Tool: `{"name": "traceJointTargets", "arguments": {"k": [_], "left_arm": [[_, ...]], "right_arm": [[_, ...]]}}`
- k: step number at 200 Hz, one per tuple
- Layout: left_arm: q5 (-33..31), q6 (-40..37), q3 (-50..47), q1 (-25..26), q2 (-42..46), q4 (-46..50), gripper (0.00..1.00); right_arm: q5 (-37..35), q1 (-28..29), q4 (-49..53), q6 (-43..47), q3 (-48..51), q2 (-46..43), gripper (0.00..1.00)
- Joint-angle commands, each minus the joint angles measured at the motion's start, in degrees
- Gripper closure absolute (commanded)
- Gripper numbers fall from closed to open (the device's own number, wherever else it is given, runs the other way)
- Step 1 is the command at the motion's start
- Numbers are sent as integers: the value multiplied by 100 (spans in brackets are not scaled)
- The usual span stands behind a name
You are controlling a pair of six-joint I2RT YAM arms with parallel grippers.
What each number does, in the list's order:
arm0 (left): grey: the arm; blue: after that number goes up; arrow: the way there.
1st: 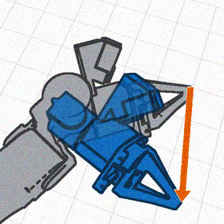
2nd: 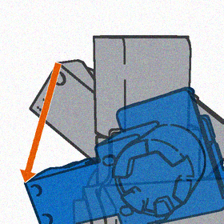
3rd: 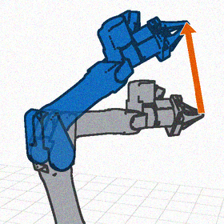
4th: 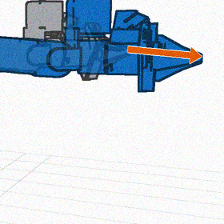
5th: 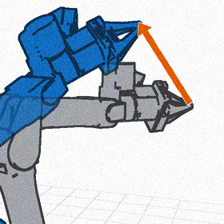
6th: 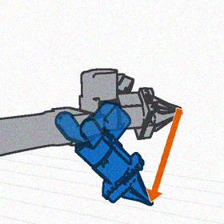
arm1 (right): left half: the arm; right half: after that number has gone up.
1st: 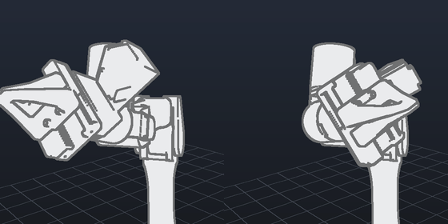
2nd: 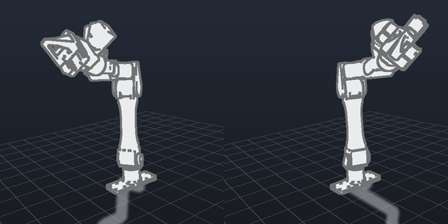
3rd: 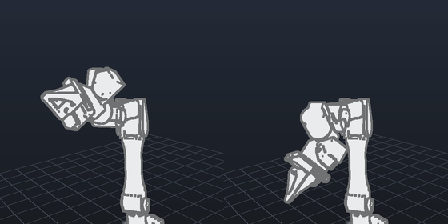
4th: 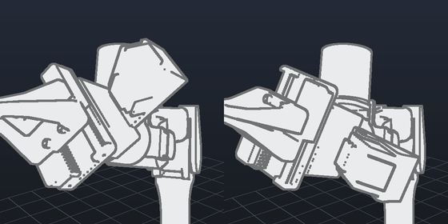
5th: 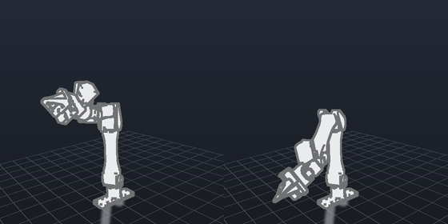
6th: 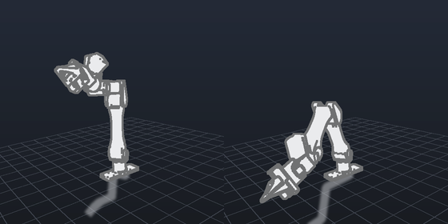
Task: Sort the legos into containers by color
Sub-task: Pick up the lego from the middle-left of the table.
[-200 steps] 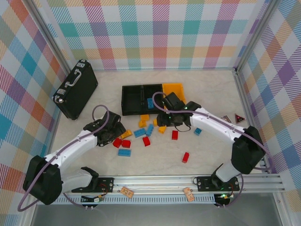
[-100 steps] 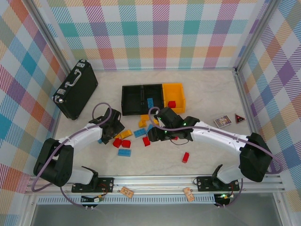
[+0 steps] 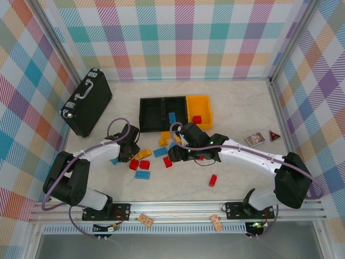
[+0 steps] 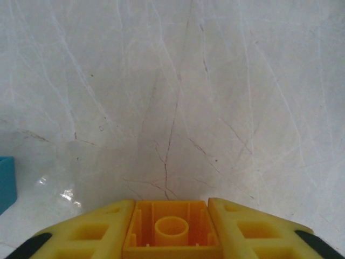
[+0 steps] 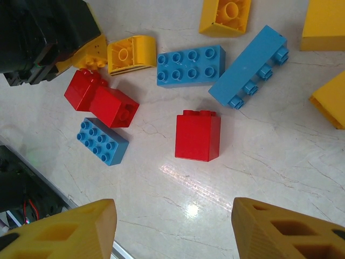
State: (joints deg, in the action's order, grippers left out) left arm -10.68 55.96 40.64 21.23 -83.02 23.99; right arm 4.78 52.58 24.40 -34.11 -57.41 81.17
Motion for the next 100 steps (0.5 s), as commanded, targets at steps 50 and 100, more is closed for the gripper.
{"name": "traceJointTargets", "arguments": {"k": [50,100], "left_arm": [[18,-880,1198,-49,109,539,70],[245,-1542,2377,-6,-472,724,71]], "right_arm": [[-134,7,-138,10,36,-119,41],[-412,-11,-89,-60,27,-124,41]]}}
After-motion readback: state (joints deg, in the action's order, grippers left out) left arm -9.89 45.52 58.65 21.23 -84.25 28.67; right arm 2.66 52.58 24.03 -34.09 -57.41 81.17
